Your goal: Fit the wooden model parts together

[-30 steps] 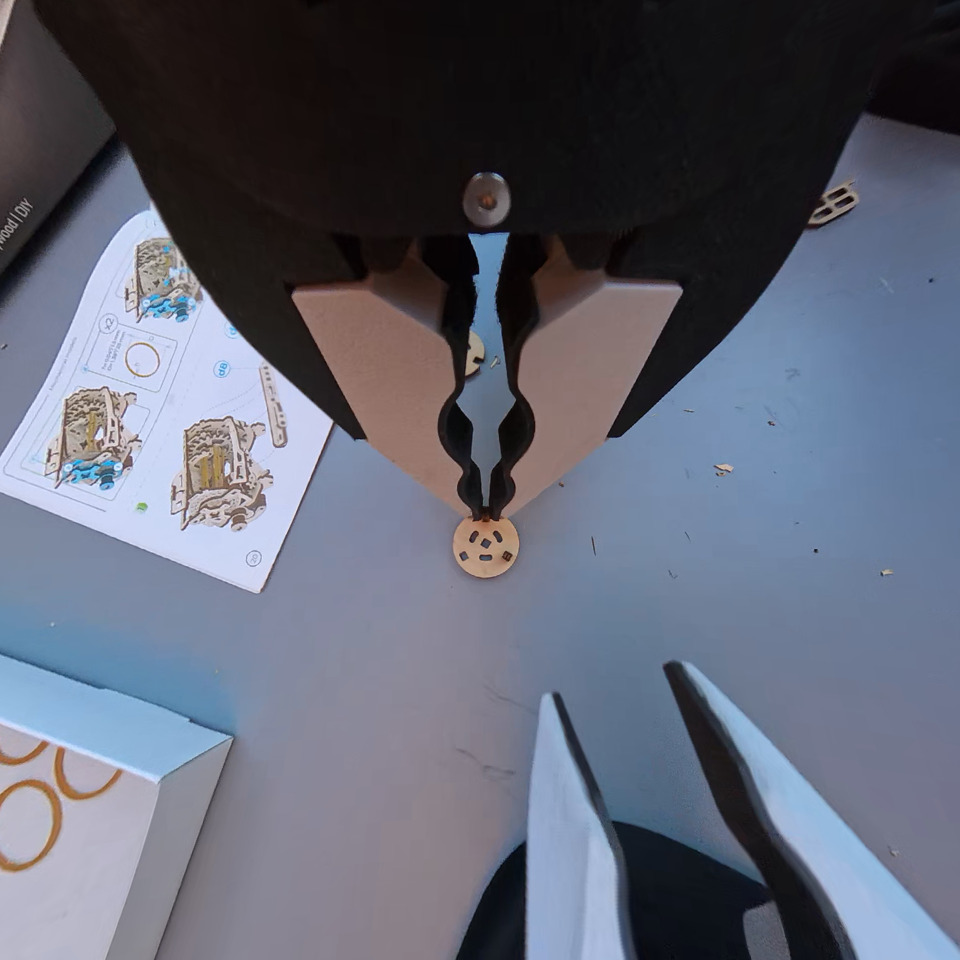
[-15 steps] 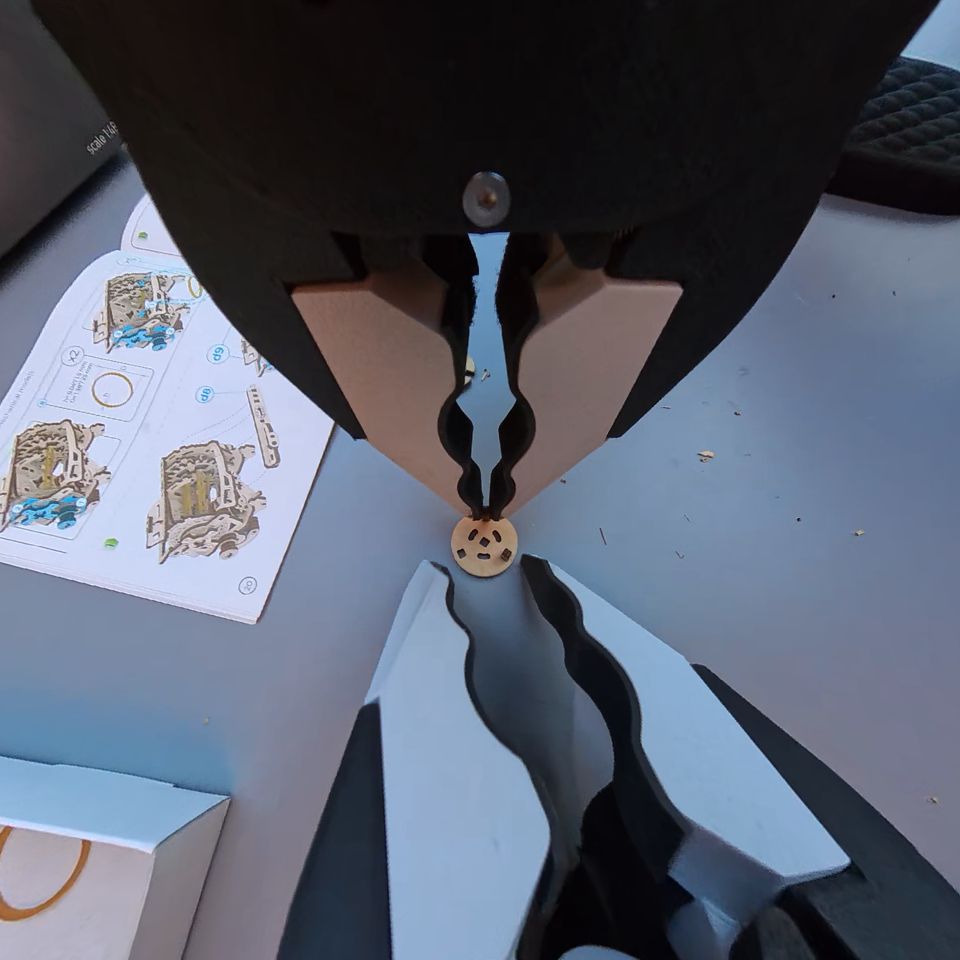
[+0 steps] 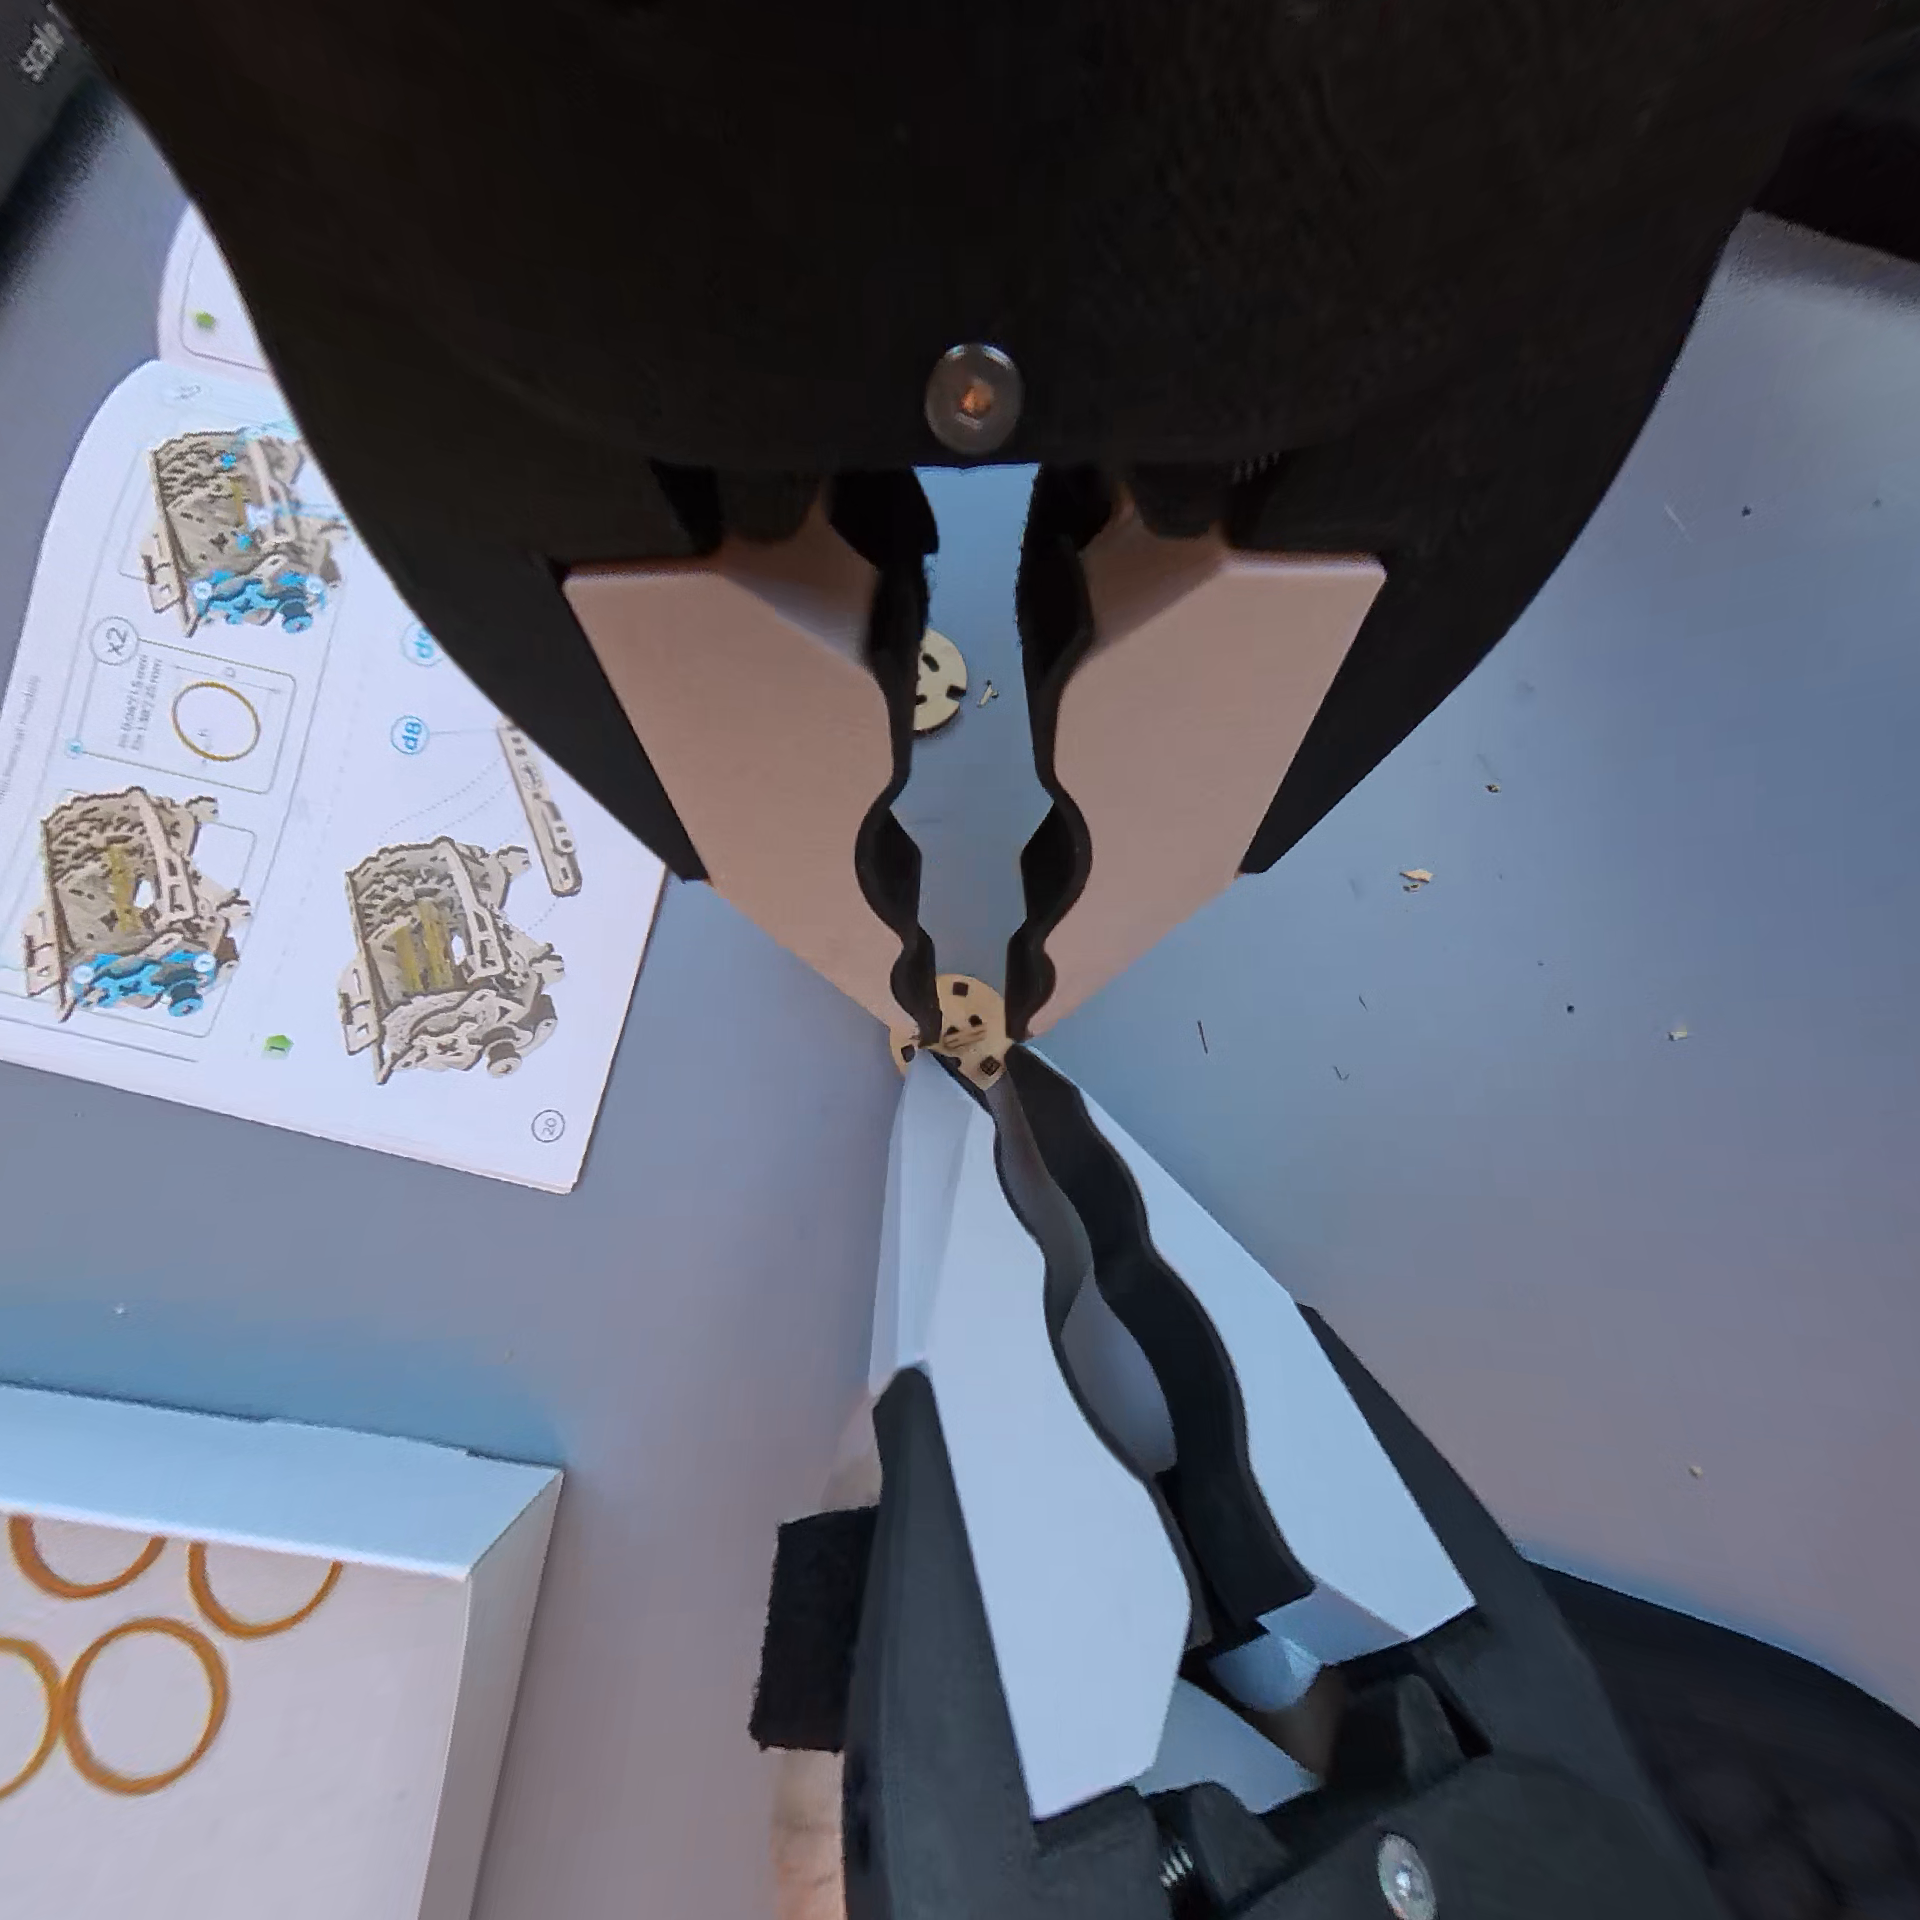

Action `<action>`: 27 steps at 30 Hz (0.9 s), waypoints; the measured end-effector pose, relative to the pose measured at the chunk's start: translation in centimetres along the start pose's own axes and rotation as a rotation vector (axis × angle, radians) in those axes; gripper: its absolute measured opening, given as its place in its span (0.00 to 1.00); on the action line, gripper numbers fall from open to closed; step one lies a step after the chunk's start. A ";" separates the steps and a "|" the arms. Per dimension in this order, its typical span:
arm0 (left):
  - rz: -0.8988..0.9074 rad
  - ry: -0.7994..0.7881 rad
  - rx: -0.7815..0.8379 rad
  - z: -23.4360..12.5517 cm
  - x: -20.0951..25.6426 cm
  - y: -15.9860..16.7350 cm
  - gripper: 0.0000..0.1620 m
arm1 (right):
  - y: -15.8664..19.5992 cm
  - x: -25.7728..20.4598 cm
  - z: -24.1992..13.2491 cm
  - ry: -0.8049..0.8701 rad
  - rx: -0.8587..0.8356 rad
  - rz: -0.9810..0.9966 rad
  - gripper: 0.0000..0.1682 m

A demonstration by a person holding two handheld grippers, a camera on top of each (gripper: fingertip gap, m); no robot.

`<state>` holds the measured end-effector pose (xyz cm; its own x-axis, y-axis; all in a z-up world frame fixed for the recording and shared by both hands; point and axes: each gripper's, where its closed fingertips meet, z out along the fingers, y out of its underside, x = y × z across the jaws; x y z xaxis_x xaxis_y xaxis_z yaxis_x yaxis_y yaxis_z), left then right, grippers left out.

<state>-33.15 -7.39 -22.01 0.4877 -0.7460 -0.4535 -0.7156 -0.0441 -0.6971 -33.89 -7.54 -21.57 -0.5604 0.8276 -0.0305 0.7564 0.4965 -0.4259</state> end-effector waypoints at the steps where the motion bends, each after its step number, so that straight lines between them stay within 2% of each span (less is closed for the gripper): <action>1: 0.000 -0.007 0.000 0.0 -0.1 0.0 0.10 | -0.2 0.1 -0.3 0.010 0.029 -0.019 0.07; 8: -0.056 0.019 0.004 0.0 -0.3 0.1 0.11 | 0.3 0.6 -0.7 0.053 0.052 -0.002 0.03; 10: -0.046 -0.002 0.019 -0.1 -0.4 -0.1 0.16 | 0.2 0.2 -0.4 0.042 0.053 -0.031 0.03; 12: -0.050 -0.036 0.074 -0.8 -0.9 -0.8 0.15 | 0.5 0.4 -0.1 0.049 0.046 -0.031 0.03; 15: -0.097 -0.074 0.149 -2.1 -1.7 -1.6 0.13 | 0.6 0.8 0.0 0.055 0.051 0.099 0.06; 20: -0.140 -0.145 0.218 -4.0 -2.8 -2.2 0.10 | 0.2 1.8 -1.1 0.312 0.144 0.294 0.07; 22: -0.146 -0.158 0.230 -4.4 -3.0 -2.3 0.09 | -0.2 1.3 -1.0 0.334 0.216 0.378 0.08; 27: -0.138 -0.166 0.215 -4.2 -3.0 -2.1 0.10 | 0.0 1.0 -0.4 0.405 0.238 0.446 0.08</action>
<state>-35.19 -7.89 -16.85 0.6606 -0.6230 -0.4189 -0.5232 0.0180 -0.8520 -34.37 -6.61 -21.24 -0.0027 0.9973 0.0728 0.7658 0.0489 -0.6412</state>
